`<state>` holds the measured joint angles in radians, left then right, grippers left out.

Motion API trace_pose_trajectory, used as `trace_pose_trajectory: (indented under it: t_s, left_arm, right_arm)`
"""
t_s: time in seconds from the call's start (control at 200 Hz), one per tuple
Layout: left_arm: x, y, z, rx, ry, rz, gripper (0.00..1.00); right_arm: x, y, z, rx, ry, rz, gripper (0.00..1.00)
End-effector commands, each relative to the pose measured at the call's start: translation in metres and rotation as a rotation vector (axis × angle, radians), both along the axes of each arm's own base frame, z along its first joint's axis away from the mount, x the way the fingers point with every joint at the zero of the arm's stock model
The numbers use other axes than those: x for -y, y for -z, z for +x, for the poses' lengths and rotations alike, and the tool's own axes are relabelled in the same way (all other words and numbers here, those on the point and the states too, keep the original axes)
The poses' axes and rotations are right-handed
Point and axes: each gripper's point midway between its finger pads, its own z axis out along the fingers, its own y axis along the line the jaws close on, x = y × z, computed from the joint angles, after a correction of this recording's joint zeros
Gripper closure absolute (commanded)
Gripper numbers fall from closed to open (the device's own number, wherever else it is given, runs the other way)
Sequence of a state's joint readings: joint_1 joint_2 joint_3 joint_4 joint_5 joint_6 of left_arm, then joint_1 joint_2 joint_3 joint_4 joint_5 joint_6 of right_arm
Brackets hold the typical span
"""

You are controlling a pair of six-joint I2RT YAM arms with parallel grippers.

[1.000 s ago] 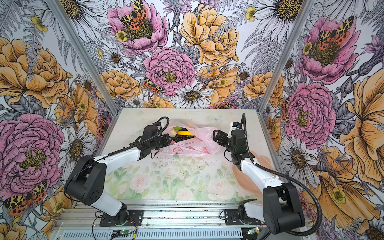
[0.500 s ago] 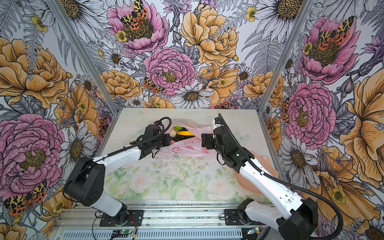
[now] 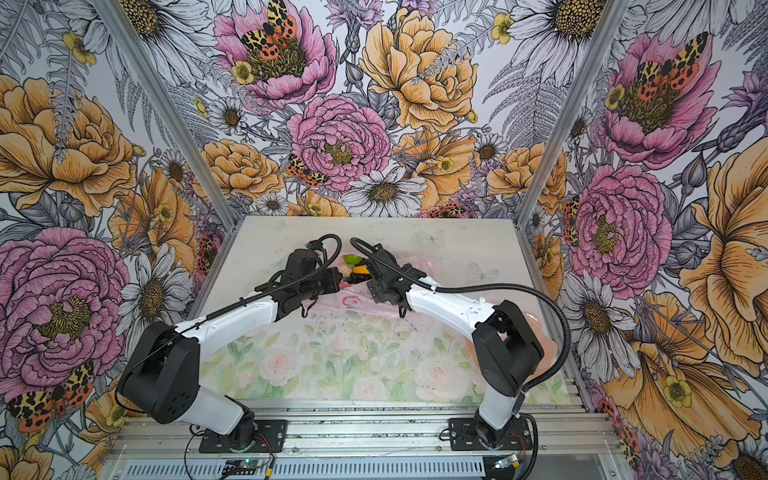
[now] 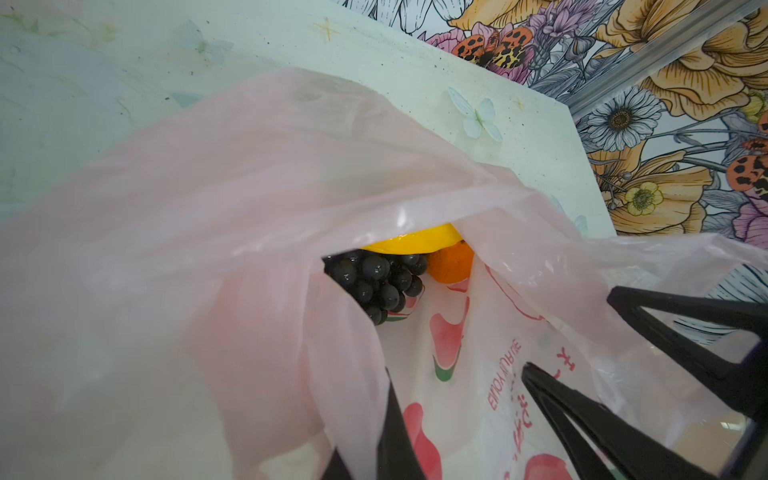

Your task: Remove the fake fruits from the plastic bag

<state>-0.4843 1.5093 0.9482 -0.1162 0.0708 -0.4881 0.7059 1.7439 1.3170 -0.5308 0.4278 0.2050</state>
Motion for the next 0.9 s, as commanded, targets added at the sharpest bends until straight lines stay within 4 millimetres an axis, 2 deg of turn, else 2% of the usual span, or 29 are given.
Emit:
trace_pose_trajectory:
  t_s: [0.0, 0.105, 0.205, 0.315, 0.395, 0.565, 0.656, 0.736, 0.896]
  left_arm:
    - [-0.003, -0.005, -0.009, 0.024, 0.022, 0.008, 1.00]
    - [-0.004, -0.007, -0.012, 0.034, 0.029, 0.004, 1.00]
    - [-0.004, -0.007, -0.015, 0.037, 0.042, 0.005, 1.00]
    - [-0.004, -0.007, -0.017, 0.042, 0.054, -0.002, 1.00]
    - [-0.006, -0.006, -0.018, 0.043, 0.051, 0.000, 1.00]
    - [-0.010, -0.002, -0.022, 0.054, 0.068, 0.015, 1.00]
    - [-0.009, -0.005, -0.025, 0.081, 0.096, 0.020, 1.00]
    - [-0.008, -0.010, -0.025, 0.111, 0.110, 0.021, 1.00]
    - [-0.011, -0.020, -0.025, 0.178, 0.123, 0.009, 1.00]
  right_arm:
    - [0.011, -0.011, 0.022, 0.069, 0.035, -0.097, 0.08]
    - [0.023, 0.001, 0.034, 0.048, 0.077, -0.104, 0.16]
    - [0.026, 0.005, 0.043, 0.038, 0.084, -0.106, 0.23]
    - [0.024, 0.007, 0.051, 0.038, 0.073, -0.128, 0.36]
    - [0.026, -0.002, 0.054, 0.048, 0.077, -0.097, 0.50]
    - [0.036, -0.038, 0.052, 0.021, 0.074, 0.171, 0.81]
    - [0.044, -0.058, 0.047, 0.006, 0.066, 0.316, 0.93]
    - [0.054, -0.069, 0.042, -0.011, 0.070, 0.438, 1.00]
    - [0.083, -0.075, 0.039, -0.036, 0.106, 0.716, 1.00]
